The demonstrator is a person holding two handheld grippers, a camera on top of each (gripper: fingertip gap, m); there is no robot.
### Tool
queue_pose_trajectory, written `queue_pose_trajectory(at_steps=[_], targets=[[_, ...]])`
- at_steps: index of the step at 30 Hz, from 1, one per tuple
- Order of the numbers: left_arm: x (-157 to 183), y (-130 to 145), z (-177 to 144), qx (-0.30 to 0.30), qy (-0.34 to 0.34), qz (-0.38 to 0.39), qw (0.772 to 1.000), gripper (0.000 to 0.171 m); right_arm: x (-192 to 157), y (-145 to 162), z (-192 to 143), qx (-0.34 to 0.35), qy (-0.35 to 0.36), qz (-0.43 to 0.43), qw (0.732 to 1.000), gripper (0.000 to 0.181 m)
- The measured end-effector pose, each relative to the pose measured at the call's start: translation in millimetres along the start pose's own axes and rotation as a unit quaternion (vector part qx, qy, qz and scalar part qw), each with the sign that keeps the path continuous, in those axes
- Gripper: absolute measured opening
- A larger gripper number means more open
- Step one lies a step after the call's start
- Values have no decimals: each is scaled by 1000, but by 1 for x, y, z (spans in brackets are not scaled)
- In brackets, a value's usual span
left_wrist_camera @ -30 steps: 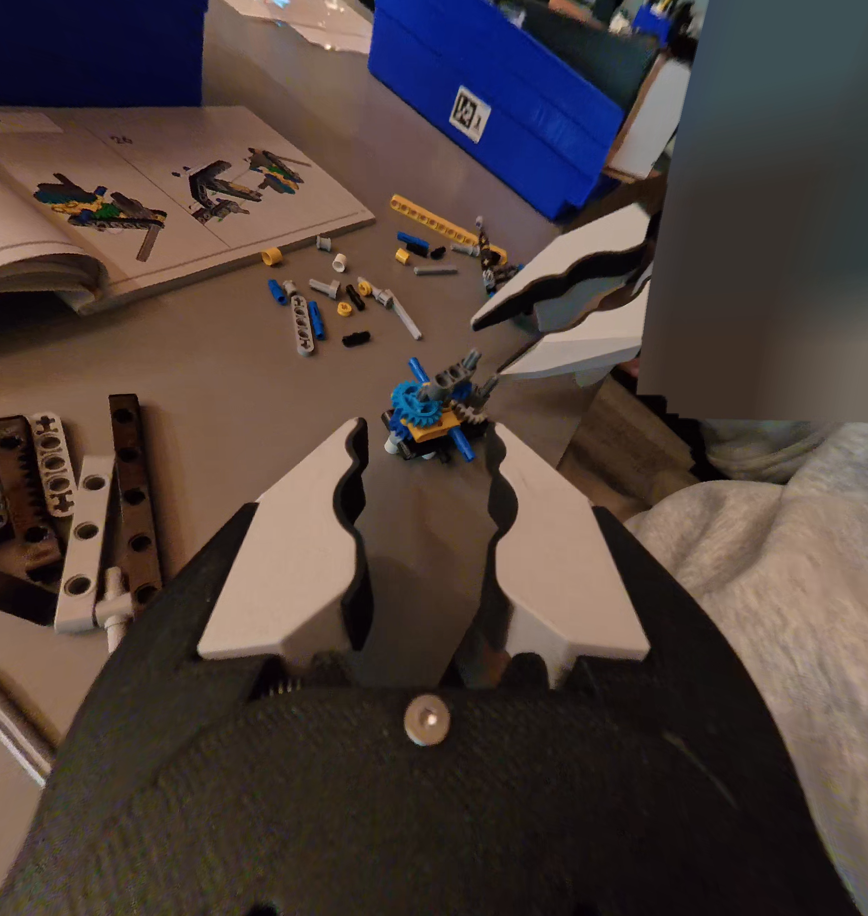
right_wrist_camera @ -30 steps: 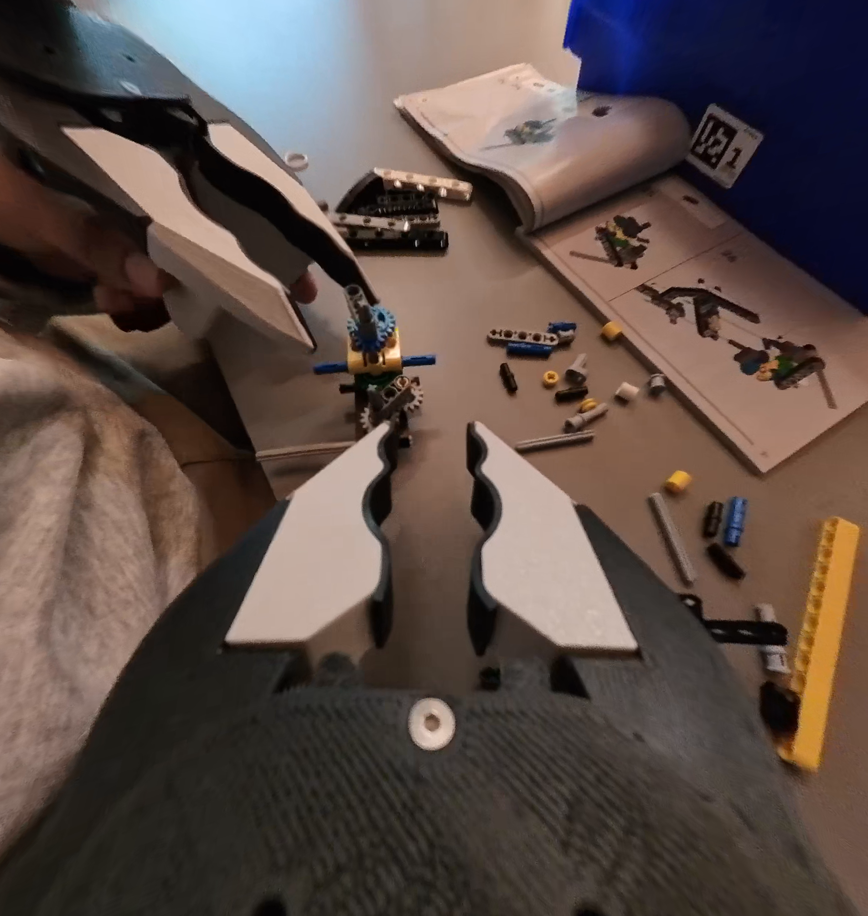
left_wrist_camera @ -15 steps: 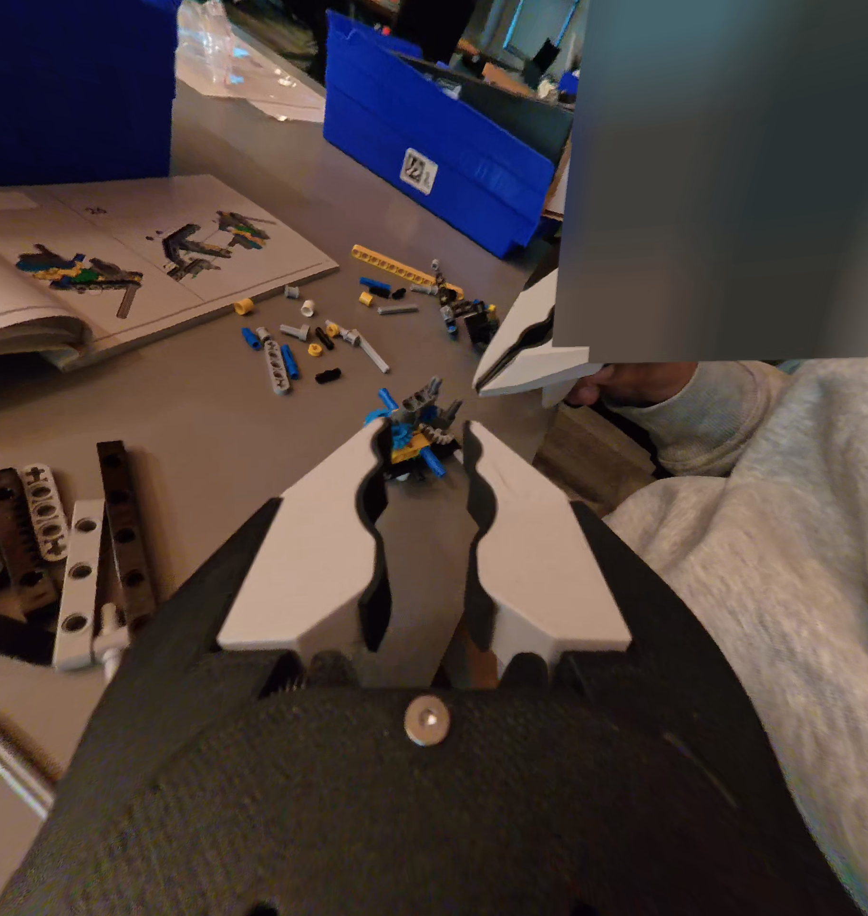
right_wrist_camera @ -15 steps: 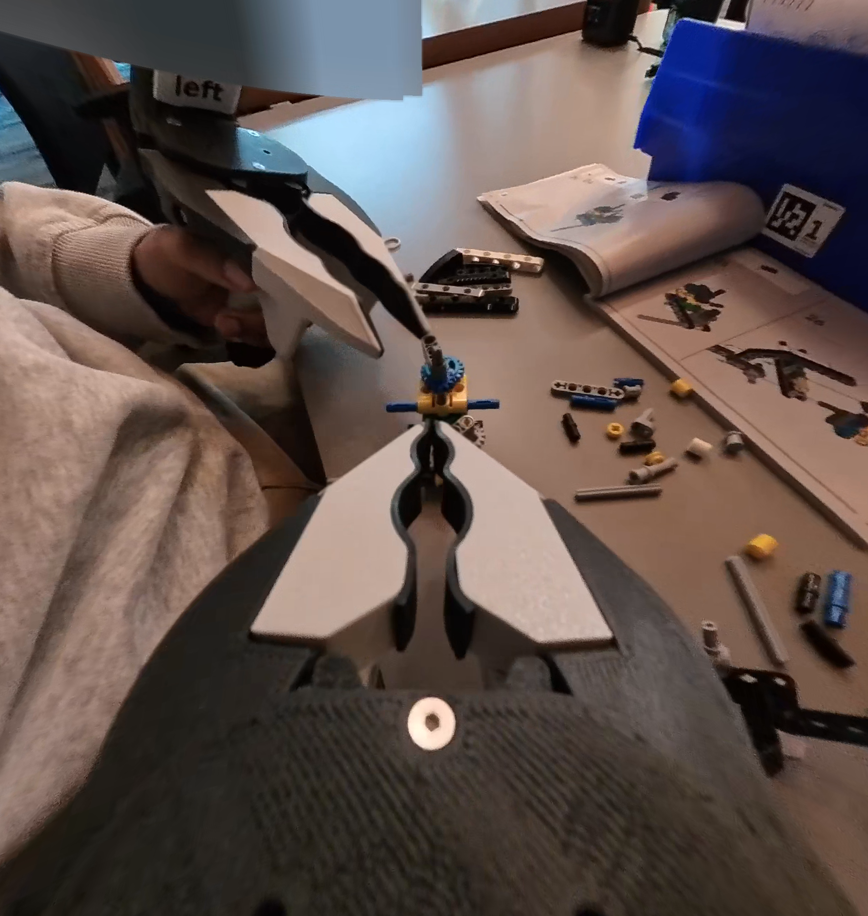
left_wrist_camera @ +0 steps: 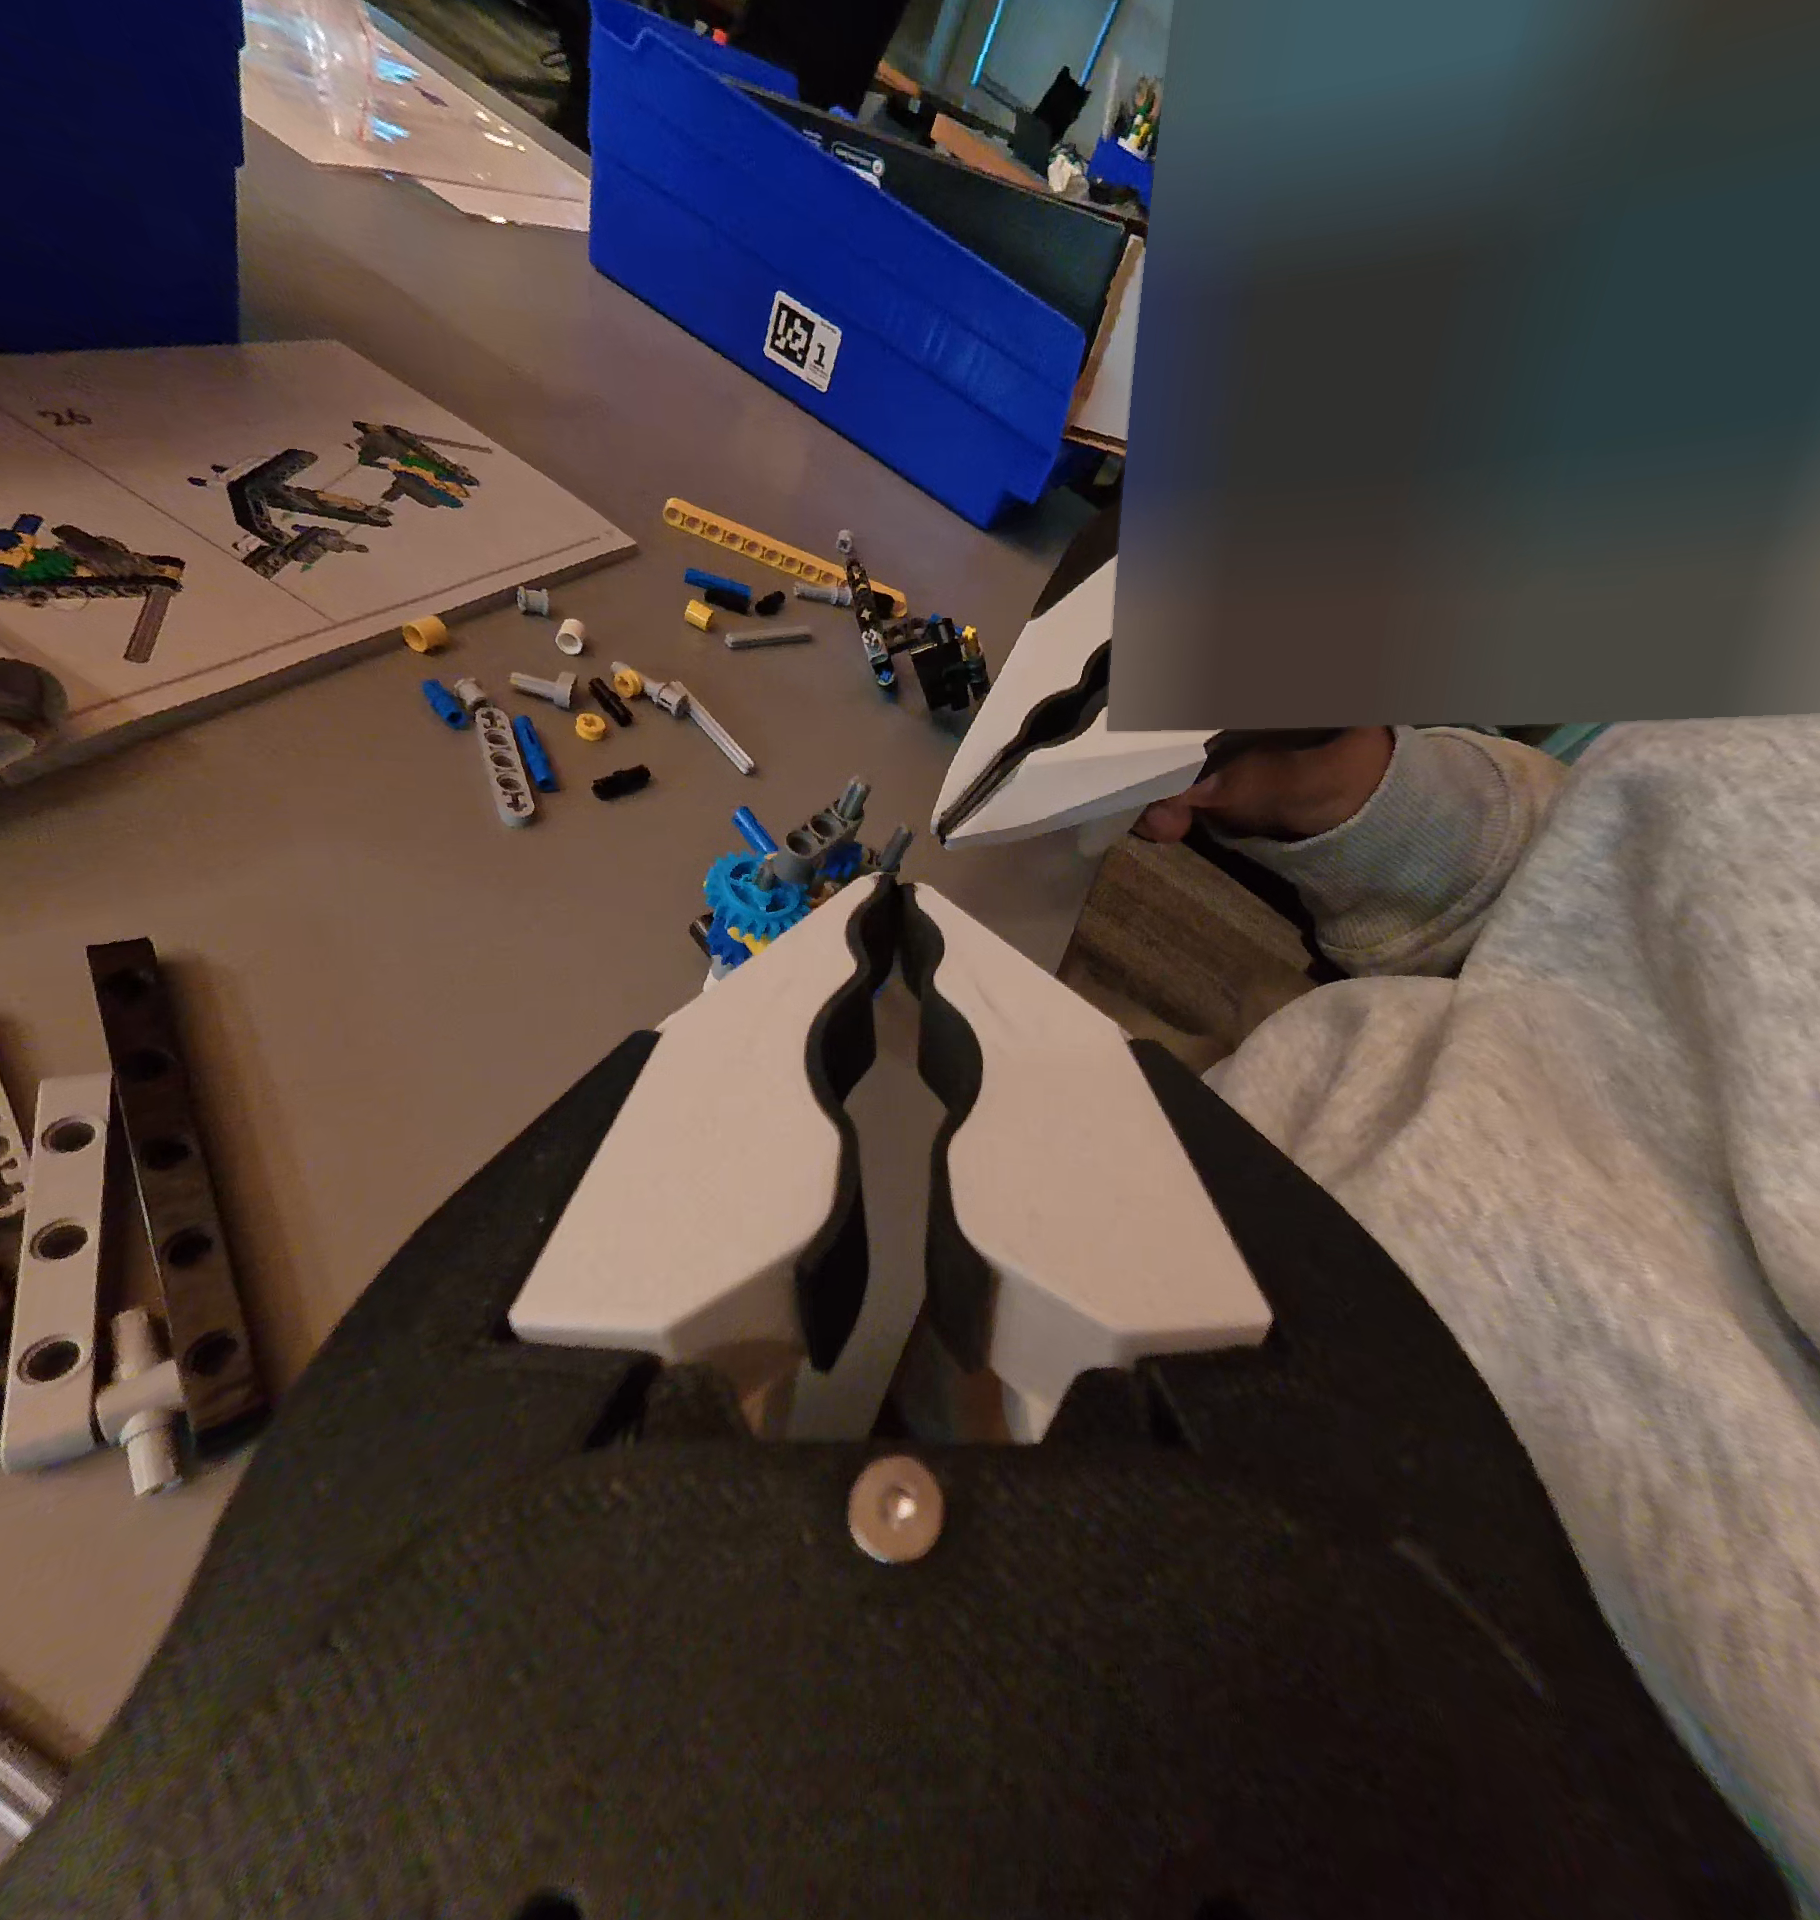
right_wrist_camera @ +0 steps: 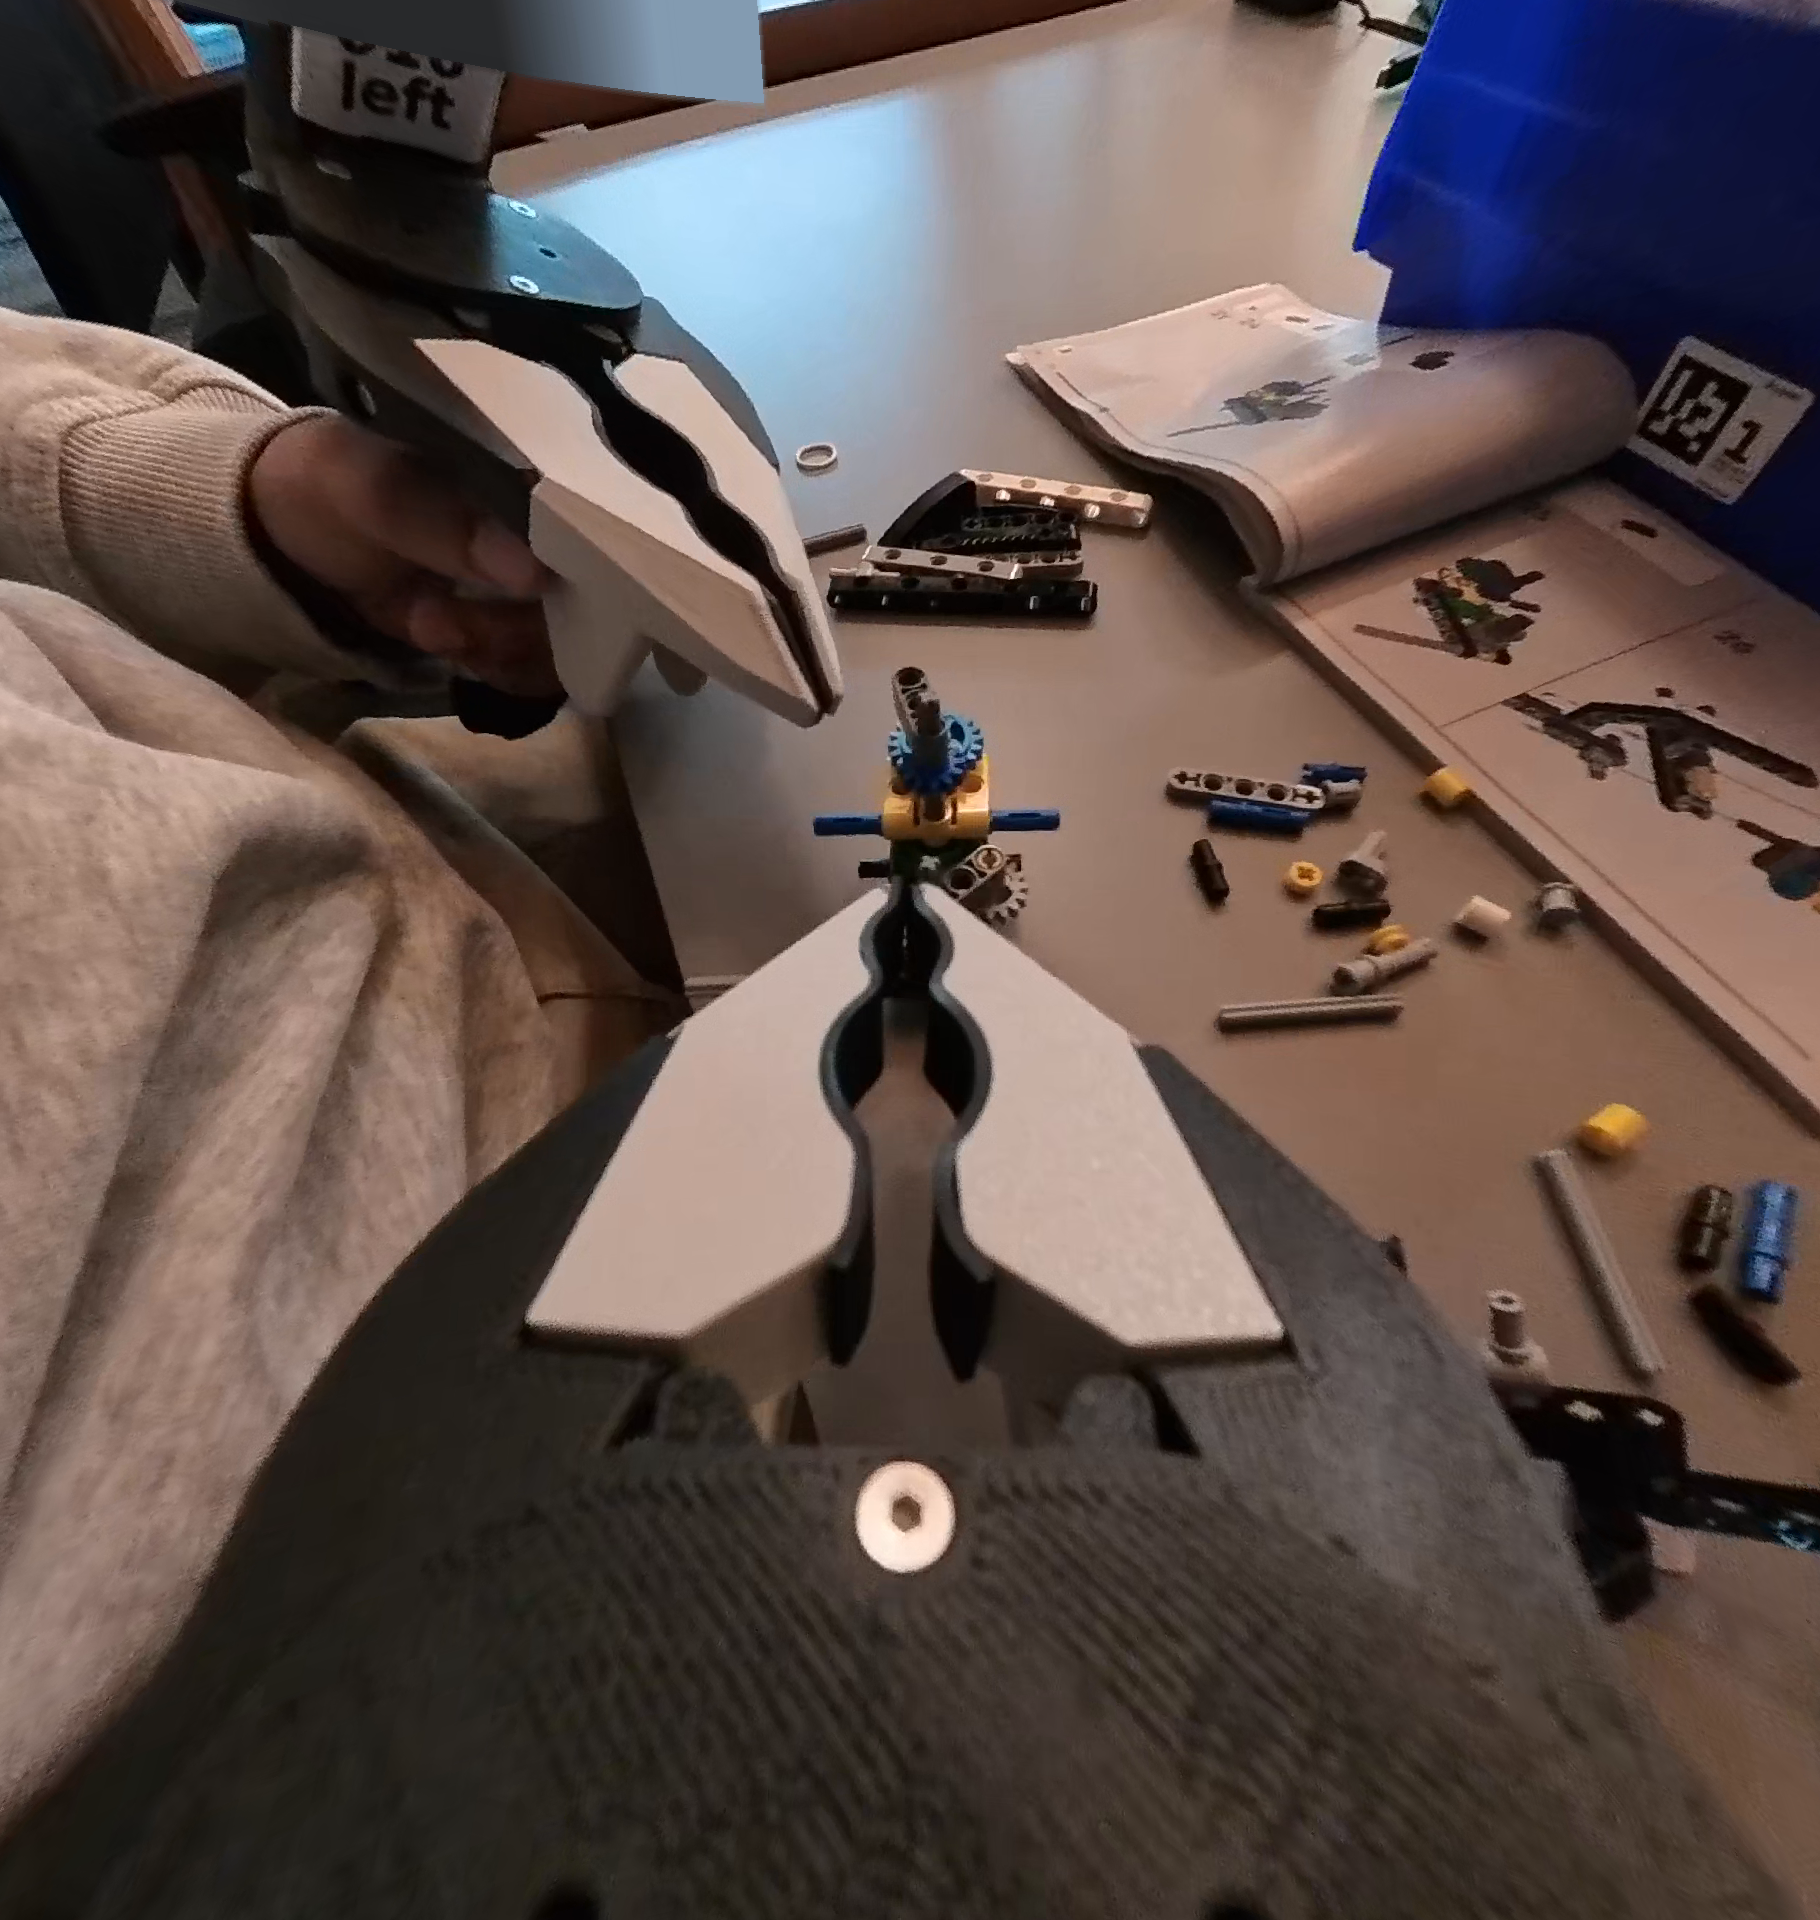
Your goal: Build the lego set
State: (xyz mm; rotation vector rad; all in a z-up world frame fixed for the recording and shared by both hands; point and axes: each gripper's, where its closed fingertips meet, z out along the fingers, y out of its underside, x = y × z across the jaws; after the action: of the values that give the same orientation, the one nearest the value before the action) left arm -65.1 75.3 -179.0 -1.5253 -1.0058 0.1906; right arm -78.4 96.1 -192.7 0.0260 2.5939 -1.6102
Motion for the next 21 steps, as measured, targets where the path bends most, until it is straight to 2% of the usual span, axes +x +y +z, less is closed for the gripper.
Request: queue_pose_trajectory(at_steps=[9, 17, 21], targets=[[1, -3, -1, 6, -2, 11, 1000, 0, 6, -1, -3, 12, 9, 16, 1000, 0], [4, -12, -7, 20, -4, 13, 1000, 0, 11, -16, -10, 52, 33, 18, 998, 0], [-4, -21, -11, 41, -55, 45, 997, 0, 4, -13, -5, 35, 32, 8, 999, 0]])
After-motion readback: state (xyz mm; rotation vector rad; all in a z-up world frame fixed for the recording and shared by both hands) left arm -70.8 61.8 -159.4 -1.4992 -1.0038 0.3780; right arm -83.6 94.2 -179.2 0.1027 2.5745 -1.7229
